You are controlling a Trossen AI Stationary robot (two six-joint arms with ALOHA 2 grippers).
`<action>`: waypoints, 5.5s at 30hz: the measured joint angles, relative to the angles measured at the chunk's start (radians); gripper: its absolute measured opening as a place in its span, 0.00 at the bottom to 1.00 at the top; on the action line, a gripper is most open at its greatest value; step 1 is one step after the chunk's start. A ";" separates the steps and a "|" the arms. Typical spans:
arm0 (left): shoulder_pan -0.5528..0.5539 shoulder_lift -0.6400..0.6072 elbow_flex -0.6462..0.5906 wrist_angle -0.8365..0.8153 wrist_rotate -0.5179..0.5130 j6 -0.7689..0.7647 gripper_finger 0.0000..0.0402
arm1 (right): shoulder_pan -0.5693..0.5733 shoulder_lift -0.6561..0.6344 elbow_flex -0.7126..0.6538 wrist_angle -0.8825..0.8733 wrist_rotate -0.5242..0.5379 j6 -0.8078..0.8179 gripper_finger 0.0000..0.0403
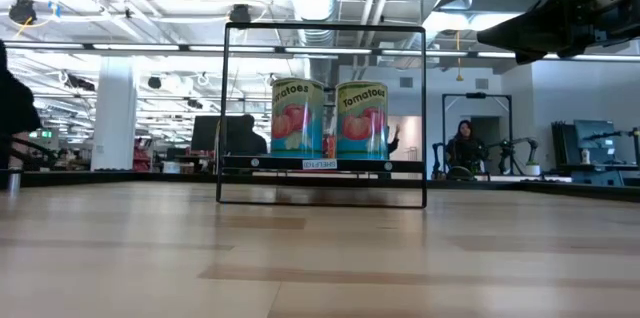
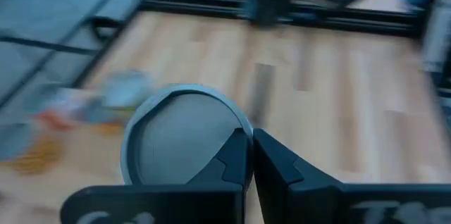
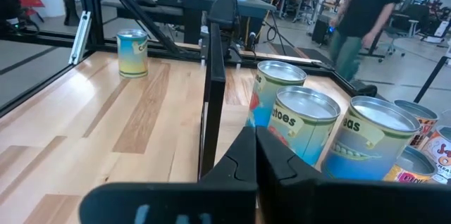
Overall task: Pick and place cans onto a shelf
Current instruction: Put the cans on the shelf and align them with the other cans, then put the canned carrots on the shelf and align them with the other cans
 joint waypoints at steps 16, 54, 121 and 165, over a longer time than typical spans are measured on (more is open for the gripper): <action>0.756 -0.014 -0.314 0.340 0.524 0.421 0.00 | -0.002 0.000 0.006 0.007 -0.003 -0.062 0.02; 0.833 0.361 -0.301 0.553 0.649 0.586 0.00 | -0.192 -0.001 0.128 -0.056 -0.061 -0.290 0.02; -0.409 0.353 0.279 -0.854 0.358 -1.201 0.00 | -0.281 -0.005 0.081 0.048 -0.400 -0.263 0.02; -0.384 0.356 0.287 -0.985 0.107 -1.126 0.00 | -0.233 -0.005 0.082 0.048 -0.399 -0.246 0.02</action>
